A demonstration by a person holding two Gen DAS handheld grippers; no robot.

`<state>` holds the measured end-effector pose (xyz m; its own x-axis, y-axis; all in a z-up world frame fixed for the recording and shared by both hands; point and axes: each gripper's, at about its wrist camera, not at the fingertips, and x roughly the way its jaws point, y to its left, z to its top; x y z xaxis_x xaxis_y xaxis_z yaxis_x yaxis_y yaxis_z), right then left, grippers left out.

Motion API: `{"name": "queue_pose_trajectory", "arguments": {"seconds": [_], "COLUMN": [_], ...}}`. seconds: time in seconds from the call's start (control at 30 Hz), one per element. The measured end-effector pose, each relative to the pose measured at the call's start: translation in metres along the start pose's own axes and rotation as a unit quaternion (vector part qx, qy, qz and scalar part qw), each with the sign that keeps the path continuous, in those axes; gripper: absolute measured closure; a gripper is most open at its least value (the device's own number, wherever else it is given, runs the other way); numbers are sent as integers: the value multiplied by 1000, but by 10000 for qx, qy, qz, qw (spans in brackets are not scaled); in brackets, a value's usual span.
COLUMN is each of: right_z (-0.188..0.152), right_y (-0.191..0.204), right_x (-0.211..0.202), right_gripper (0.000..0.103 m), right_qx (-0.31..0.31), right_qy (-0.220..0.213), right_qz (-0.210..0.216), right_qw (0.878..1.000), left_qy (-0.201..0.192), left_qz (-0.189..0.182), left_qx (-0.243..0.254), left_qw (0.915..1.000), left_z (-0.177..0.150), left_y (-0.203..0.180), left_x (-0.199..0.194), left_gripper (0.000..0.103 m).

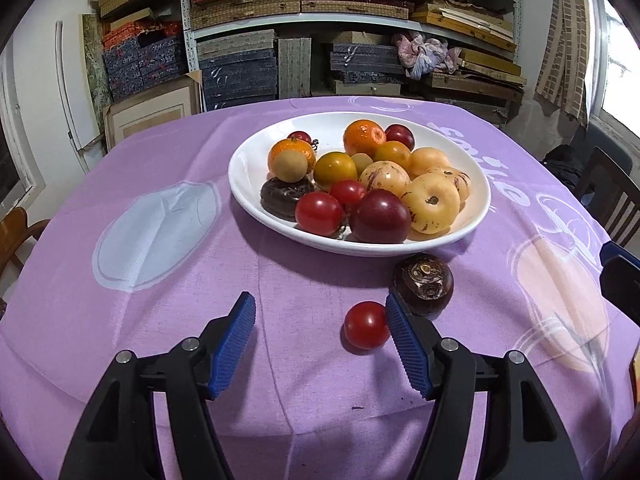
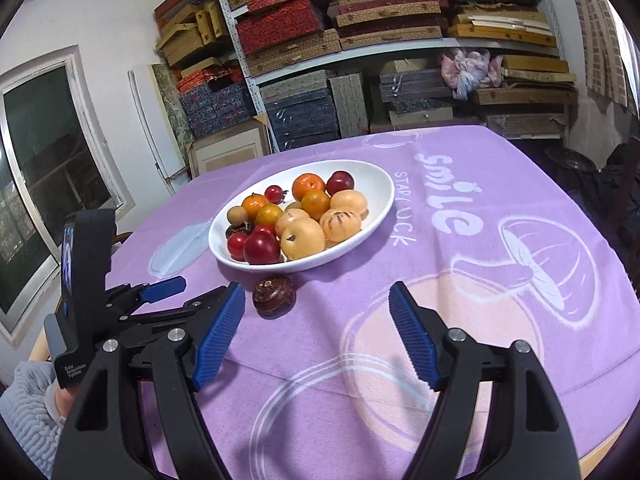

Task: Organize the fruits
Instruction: 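Withdraw both open grippers from the plate toward the last fruits, then grasp the last red tomato with the left gripper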

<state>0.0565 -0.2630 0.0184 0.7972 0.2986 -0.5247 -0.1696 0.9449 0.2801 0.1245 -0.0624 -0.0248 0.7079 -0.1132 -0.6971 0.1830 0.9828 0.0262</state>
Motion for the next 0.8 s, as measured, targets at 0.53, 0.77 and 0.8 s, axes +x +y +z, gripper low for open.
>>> {"name": "queue_pose_trajectory", "arguments": {"seconds": [0.53,0.77,0.8], "right_z": [-1,-1,-2], "right_y": [-2,-1,-1], "right_x": [7,8,10], "right_gripper": [22,22,22], "right_qx": [-2,-5,-11], "right_qy": [97,114,125], "right_qz": [-22,-25,-31], "right_qw": [10000,9999,9999], "left_qy": [349,453,444], "left_qz": [-222,-358,-376], "left_qx": [-80,-206,-202], "left_qw": [9991,9981,9981], "left_z": [0,-1,-1], "left_y": [0,7,7], "left_x": [13,18,17], "left_gripper": [45,69,72]}}
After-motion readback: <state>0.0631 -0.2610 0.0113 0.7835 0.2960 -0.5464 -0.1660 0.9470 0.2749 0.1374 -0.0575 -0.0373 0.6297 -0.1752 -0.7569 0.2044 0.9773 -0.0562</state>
